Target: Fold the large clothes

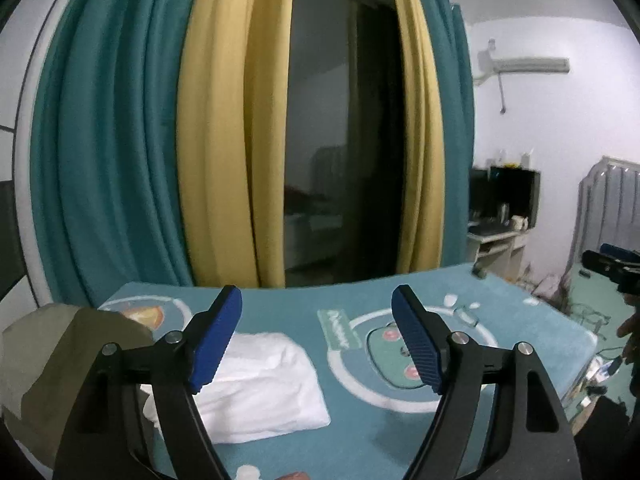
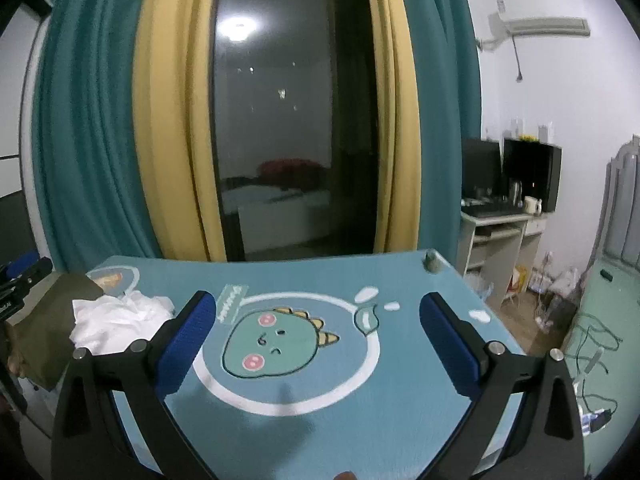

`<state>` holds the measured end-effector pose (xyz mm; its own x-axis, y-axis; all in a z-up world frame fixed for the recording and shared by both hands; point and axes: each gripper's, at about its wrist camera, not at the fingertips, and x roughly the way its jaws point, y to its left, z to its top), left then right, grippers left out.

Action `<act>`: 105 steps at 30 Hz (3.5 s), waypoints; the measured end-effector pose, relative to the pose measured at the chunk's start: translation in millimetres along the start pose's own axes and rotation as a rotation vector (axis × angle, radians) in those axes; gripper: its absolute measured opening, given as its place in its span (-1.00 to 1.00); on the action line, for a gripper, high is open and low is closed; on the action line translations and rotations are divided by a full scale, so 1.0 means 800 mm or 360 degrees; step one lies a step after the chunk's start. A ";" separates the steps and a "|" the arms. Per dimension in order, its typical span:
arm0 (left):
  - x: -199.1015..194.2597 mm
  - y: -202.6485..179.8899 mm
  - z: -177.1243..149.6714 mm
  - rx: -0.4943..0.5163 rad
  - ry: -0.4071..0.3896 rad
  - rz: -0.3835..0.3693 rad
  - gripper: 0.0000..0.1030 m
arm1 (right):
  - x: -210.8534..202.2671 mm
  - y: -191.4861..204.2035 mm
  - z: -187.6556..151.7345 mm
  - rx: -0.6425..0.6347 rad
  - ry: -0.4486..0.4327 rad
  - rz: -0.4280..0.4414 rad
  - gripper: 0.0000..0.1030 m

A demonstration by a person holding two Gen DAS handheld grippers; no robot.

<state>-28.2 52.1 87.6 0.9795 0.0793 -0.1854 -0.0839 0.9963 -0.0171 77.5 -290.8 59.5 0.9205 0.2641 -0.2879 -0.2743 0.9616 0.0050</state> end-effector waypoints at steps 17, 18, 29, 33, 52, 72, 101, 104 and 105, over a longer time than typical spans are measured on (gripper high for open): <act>-0.002 0.029 -0.019 -0.0089 0.0011 0.0067 0.56 | 0.014 0.041 -0.016 -0.0057 0.0059 0.0075 0.96; -0.001 0.030 -0.020 -0.0089 0.0013 0.0067 0.56 | 0.015 0.041 -0.017 -0.0057 0.0062 0.0076 0.96; 0.022 0.030 -0.029 -0.0101 0.0087 0.0052 0.56 | 0.029 0.037 -0.024 -0.0057 0.0116 0.0050 0.97; 0.024 0.028 -0.029 -0.0108 0.0091 0.0048 0.56 | 0.033 0.034 -0.024 -0.0049 0.0127 0.0047 0.97; 0.028 0.014 -0.026 -0.0096 0.0105 0.0042 0.56 | 0.037 0.028 -0.023 -0.0041 0.0121 0.0044 0.97; 0.027 0.015 -0.026 -0.0095 0.0102 0.0040 0.56 | 0.039 0.034 -0.029 -0.0040 0.0127 0.0041 0.97; 0.030 0.018 -0.025 -0.0083 0.0099 0.0043 0.56 | 0.042 0.036 -0.035 -0.0045 0.0140 0.0044 0.97; 0.029 0.017 -0.025 -0.0081 0.0100 0.0043 0.56 | 0.041 0.036 -0.035 -0.0045 0.0141 0.0048 0.97; 0.030 0.018 -0.025 -0.0081 0.0101 0.0041 0.56 | 0.042 0.036 -0.034 -0.0044 0.0140 0.0047 0.97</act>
<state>-9.4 67.6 63.4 0.9634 0.1008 -0.2482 -0.1194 0.9910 -0.0610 92.8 -256.4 23.9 0.8843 0.2834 -0.3711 -0.3096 0.9508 -0.0116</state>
